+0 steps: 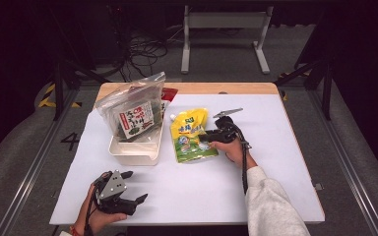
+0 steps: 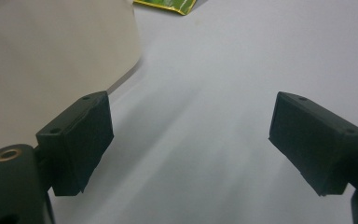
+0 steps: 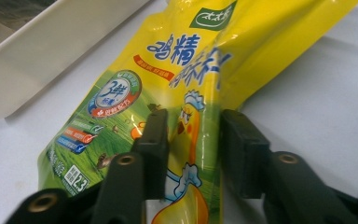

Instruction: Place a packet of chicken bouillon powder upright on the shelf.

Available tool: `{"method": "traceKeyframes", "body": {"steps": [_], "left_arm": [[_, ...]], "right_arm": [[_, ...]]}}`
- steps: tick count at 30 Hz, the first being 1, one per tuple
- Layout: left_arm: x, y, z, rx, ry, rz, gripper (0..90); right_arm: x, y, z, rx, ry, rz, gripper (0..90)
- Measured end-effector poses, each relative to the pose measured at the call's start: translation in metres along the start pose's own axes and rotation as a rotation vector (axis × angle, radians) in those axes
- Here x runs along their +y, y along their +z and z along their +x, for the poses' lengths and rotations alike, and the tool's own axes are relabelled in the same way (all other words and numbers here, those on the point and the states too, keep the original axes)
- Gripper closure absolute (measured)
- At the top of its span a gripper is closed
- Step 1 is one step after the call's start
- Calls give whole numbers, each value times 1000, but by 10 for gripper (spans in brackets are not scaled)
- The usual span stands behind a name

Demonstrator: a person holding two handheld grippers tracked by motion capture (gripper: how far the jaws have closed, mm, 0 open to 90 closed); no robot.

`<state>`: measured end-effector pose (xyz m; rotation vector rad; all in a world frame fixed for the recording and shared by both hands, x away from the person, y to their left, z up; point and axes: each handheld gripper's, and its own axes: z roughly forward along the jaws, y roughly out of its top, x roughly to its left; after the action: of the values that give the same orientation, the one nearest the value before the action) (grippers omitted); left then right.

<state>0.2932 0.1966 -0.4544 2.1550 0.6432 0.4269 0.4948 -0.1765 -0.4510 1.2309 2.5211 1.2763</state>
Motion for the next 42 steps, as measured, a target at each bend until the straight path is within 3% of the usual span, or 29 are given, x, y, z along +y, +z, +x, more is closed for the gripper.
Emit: {"method": "traceKeyframes", "body": {"steps": [3,6,11,19,25,29,35,42], "left_arm": [[1,0,0,-13,-6,-8,142],[1,-1,1,-37,-28,-45,144],[3,-4,6,-67,-71,-88,143],[12,-4,5,-104,-77,-115,141],[32,-1,2,-135,-71,-144,152],[38,12,-6,-128,-92,-131,159],[47,33,-21,-210,-100,-101,159],[55,56,-34,-254,-86,-54,165]], "right_arm": [[0,-2,1,4,-17,-9,784],[0,-4,4,-1,-35,-14,823],[-6,-8,11,-17,-71,-52,842],[-25,-27,20,-23,-94,-138,851],[-35,-47,33,-24,-135,-197,853],[-42,-58,42,-22,-144,-237,853],[-54,-71,52,-22,-150,-284,855],[-61,-85,61,-6,-162,-316,856]]}}
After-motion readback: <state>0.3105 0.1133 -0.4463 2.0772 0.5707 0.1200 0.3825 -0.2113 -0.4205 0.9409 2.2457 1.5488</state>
